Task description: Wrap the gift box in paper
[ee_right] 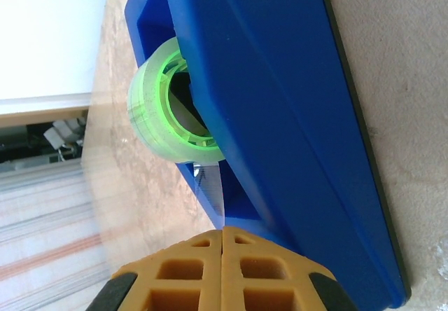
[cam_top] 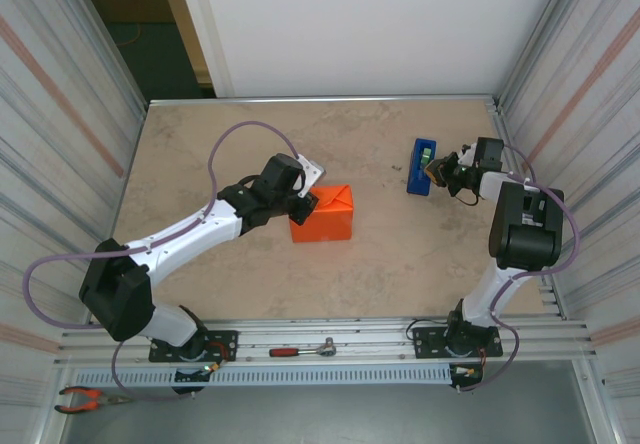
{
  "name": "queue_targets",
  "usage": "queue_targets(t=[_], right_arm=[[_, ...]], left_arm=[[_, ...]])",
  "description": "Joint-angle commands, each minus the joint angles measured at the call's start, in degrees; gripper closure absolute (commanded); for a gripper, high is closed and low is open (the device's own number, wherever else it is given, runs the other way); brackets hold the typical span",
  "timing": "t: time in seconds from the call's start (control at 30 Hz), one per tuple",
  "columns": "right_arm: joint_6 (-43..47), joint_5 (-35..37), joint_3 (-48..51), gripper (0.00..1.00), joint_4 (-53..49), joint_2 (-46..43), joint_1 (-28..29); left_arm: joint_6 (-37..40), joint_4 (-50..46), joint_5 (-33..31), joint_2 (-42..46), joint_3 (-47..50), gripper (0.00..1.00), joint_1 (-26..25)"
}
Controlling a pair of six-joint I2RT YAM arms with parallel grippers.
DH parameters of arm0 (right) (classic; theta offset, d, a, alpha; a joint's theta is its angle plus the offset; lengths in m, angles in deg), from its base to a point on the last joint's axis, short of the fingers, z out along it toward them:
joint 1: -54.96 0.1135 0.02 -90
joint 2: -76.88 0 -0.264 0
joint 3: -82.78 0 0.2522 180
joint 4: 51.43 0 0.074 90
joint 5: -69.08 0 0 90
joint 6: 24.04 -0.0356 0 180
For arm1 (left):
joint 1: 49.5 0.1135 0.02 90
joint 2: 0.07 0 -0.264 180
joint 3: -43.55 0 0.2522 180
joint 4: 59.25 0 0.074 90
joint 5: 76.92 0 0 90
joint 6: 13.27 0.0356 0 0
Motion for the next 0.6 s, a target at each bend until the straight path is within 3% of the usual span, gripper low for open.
queue_targets(t=[0.0,0.23,0.57], right_arm=[[0.1,-3.5,0.7,1.0,-0.6,-0.5,1.1],[-3.8,-4.6,5.1,1.0,3.6,-7.1,1.3],[-4.9,-2.1,10.7,1.0,0.8,-16.1,2.3]], left_arm=[[0.7,-7.1,2.0,-3.0,2.1,0.8,-1.4],[0.7,-6.9,2.0,-2.8,2.2,0.81,-1.4],[0.6,-6.9,2.1,-2.9,2.2,0.81,-1.6]])
